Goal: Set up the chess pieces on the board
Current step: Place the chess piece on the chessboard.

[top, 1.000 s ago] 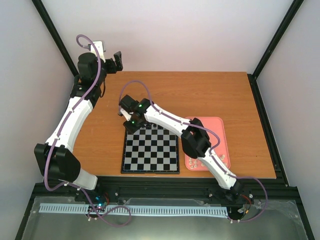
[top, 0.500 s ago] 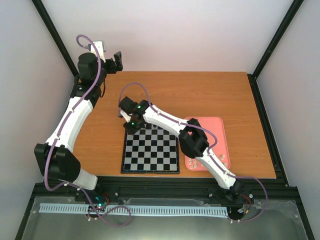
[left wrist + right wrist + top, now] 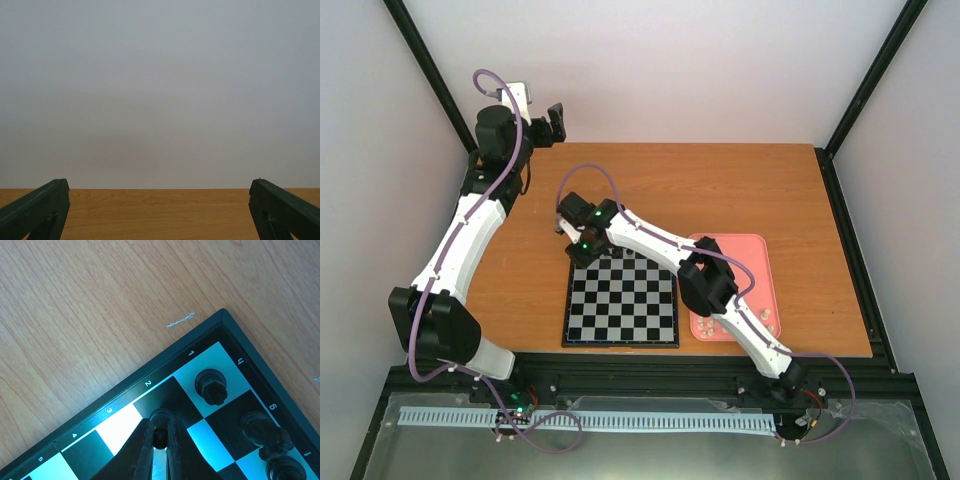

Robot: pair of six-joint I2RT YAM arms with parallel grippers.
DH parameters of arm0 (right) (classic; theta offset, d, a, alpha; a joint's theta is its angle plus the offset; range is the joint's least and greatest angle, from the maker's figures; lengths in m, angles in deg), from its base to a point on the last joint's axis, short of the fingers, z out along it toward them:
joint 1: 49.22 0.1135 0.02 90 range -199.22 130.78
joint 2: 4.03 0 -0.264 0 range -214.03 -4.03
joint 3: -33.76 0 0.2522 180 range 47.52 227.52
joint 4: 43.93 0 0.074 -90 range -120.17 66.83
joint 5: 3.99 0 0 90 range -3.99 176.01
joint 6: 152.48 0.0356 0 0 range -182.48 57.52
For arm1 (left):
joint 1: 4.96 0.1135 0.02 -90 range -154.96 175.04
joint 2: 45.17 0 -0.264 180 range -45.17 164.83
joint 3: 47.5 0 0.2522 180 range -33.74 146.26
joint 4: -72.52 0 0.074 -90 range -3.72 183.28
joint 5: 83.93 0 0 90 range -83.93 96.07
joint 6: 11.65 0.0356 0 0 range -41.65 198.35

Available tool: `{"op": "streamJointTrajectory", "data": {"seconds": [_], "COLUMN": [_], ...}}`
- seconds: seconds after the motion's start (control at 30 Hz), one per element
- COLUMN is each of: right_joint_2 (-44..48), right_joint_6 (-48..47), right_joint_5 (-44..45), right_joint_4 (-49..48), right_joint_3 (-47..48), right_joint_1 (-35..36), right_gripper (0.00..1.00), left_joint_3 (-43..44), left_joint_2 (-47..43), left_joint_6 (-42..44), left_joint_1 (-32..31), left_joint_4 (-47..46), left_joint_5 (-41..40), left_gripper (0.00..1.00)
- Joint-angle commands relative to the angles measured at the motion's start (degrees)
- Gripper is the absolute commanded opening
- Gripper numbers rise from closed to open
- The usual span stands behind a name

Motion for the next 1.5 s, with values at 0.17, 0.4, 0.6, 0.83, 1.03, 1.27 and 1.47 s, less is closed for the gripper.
{"op": "streamJointTrajectory", "data": {"seconds": [0.17, 0.4, 0.6, 0.83, 1.03, 1.27, 1.47], "right_joint_2": [-2.4, -2.7, -2.4, -1.4, -0.8, -0.6, 1.5], "right_joint_6": [-0.6, -0.7, -1.1, -2.1, -2.7, -2.7, -2.0], "right_joint_5": [1.6, 2.6, 1.2, -1.0, -3.1, -2.3, 1.2], "right_joint_4": [0.2, 0.0, 0.1, 0.1, -0.7, -0.4, -1.2], "right_joint_3": [2.6, 2.6, 2.6, 1.9, 0.5, 0.3, -2.1], "right_joint_1": [0.7, 0.7, 0.7, 0.7, 0.8, 0.8, 0.8], "right_gripper": [0.11, 0.12, 0.18, 0.24, 0.25, 0.25, 0.26], "left_joint_3": [0.2, 0.1, 0.1, 0.1, 0.1, 0.2, 0.2], "left_joint_2": [-0.3, -0.2, -0.2, -0.3, -0.2, 0.1, 0.0], "left_joint_6": [1.1, 1.2, 1.2, 1.2, 1.1, 1.0, 1.1], "left_joint_1": [-0.1, -0.1, -0.1, -0.1, -0.1, -0.1, -0.1], "left_joint_4": [-1.3, -1.5, -1.4, -1.4, -1.5, -1.4, -1.4], "left_joint_5": [0.1, 0.2, 0.1, 0.0, 0.2, 0.2, 0.3], "left_gripper": [1.00, 1.00, 1.00, 1.00, 1.00, 1.00, 1.00]}}
